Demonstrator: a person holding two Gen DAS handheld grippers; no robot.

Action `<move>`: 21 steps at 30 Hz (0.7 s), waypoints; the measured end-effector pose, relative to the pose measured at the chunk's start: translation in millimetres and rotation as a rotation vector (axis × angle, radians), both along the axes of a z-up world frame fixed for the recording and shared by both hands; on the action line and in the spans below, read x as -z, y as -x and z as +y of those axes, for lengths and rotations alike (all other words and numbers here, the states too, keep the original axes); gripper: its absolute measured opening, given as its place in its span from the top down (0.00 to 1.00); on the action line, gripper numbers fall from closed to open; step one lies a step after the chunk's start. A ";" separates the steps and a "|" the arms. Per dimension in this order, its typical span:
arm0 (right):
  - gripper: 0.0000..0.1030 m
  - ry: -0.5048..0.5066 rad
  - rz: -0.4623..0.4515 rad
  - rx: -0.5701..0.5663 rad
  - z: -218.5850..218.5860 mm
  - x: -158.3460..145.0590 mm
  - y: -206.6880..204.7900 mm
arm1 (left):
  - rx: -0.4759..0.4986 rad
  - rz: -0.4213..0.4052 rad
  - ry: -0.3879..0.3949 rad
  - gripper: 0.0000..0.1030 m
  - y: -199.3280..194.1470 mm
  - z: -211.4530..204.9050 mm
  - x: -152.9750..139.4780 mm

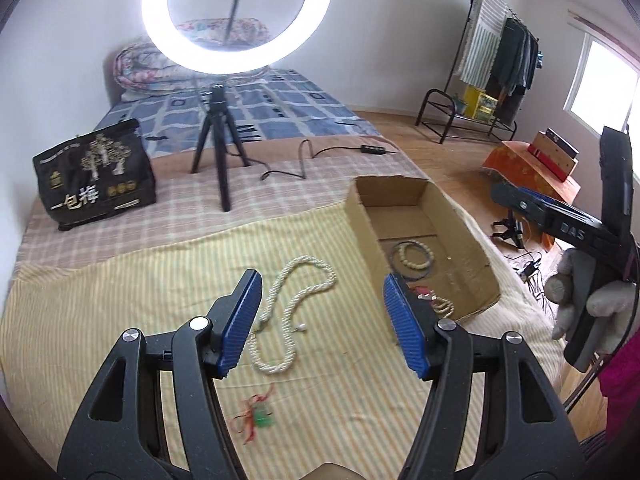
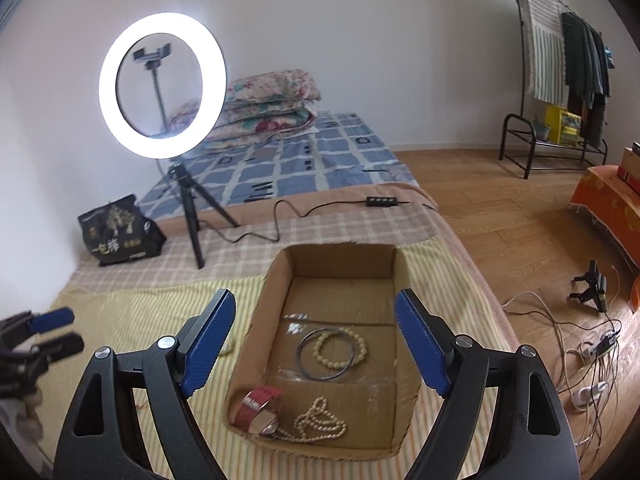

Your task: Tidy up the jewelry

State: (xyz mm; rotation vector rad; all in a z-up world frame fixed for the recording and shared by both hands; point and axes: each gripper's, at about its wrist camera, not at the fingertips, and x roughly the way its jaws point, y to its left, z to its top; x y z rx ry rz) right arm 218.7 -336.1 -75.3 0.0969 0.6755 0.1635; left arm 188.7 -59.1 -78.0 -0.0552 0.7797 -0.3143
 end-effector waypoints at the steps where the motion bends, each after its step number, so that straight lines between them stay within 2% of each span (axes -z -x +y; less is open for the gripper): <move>1: 0.21 0.006 0.005 -0.014 4.3 1.8 3.5 | -0.006 0.005 -0.006 0.37 1.3 7.1 1.4; 6: 0.20 0.056 0.019 -0.076 26.8 6.6 18.0 | -0.029 0.033 -0.042 0.37 8.2 35.5 12.9; 12: 0.20 0.087 0.057 -0.257 67.4 14.3 36.1 | -0.016 0.088 -0.081 0.37 22.2 58.9 34.0; 15: 0.21 0.107 0.063 -0.311 86.6 17.5 42.5 | -0.012 0.113 -0.086 0.37 29.7 67.0 44.5; 21: 0.21 0.019 0.165 -0.328 104.9 30.8 33.9 | 0.013 0.194 -0.055 0.37 36.1 70.9 67.4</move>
